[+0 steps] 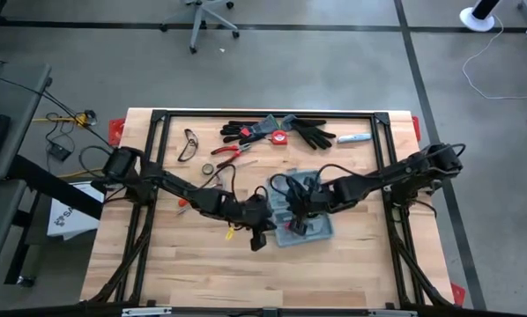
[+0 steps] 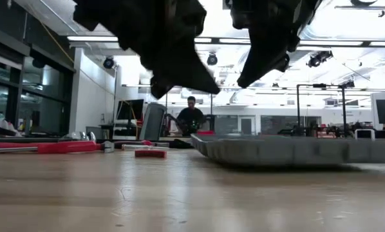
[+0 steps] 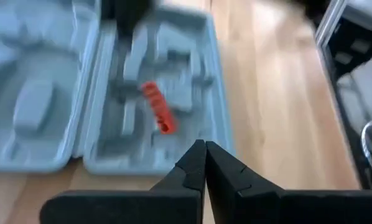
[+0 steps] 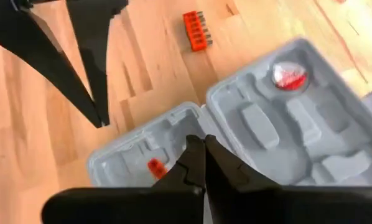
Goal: Prefit tool cases
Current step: Remove the set of screwdriver bits from the gray tool box
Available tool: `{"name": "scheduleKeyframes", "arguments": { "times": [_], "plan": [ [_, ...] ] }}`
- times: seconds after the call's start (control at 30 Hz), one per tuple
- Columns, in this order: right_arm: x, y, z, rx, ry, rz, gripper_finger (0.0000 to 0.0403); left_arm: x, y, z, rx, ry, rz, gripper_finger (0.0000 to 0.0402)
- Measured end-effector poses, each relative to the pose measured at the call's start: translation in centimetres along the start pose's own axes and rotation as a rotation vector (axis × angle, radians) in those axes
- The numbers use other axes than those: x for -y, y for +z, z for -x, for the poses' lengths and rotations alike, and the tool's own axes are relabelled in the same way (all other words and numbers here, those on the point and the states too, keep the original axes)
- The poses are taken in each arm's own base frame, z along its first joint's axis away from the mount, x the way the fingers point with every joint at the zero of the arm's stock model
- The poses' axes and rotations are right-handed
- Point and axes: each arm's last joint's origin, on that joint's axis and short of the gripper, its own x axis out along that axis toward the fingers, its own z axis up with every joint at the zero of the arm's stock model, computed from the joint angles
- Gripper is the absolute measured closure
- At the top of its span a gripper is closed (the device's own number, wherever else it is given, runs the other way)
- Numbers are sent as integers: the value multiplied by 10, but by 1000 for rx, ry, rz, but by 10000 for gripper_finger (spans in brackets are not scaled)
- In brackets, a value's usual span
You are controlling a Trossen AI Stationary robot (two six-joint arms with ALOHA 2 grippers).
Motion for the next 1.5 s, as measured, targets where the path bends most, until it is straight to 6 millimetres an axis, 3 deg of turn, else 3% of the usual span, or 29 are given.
{"name": "scheduleKeyframes", "arguments": {
  "times": [0.5,0.73,1.1,1.3,1.5],
  "plan": [
    [1,-10,4,-119,57,73,402,4,-7,0,-33,3,9,401],
    [11,-37,-19,-171,120,11,403,-10,2,-3,11,51,13,398],
    [5,-34,-24,-95,311,315,401,-34,8,-5,-57,21,40,301],
    [15,-23,-35,-49,338,350,348,-37,7,-2,-111,-4,132,249],
    [29,-15,-43,-34,343,305,285,-27,1,-1,-164,-27,324,228]
  ]
}}
